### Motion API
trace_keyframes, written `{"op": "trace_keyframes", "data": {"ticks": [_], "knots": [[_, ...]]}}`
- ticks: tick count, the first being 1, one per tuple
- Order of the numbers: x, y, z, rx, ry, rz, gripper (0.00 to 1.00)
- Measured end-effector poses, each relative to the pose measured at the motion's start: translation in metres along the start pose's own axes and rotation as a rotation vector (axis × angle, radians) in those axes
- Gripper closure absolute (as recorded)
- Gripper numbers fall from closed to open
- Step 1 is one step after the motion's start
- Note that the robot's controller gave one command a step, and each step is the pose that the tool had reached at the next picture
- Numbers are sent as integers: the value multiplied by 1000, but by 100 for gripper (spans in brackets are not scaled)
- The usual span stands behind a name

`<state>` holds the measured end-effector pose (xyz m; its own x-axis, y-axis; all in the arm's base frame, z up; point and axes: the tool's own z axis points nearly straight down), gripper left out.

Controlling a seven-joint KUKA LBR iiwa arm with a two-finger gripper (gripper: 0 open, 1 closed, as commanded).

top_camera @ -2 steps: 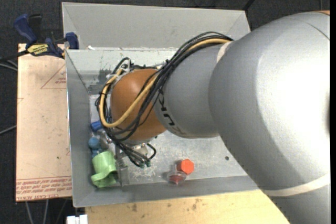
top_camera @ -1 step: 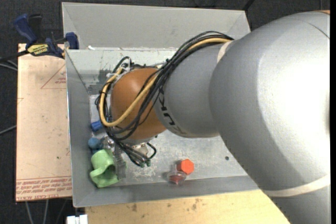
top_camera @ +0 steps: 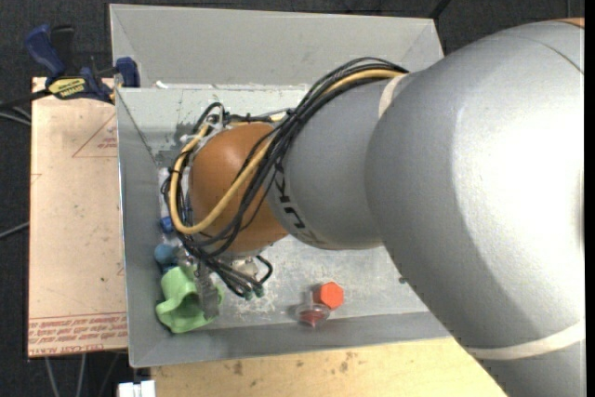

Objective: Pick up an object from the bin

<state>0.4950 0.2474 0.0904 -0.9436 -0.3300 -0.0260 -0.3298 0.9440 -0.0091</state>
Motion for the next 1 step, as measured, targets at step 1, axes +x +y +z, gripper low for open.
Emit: {"op": "trace_keyframes", "data": {"ticks": [1], "knots": [[-24, -4, -119, -11, 15, -25, 100]]}}
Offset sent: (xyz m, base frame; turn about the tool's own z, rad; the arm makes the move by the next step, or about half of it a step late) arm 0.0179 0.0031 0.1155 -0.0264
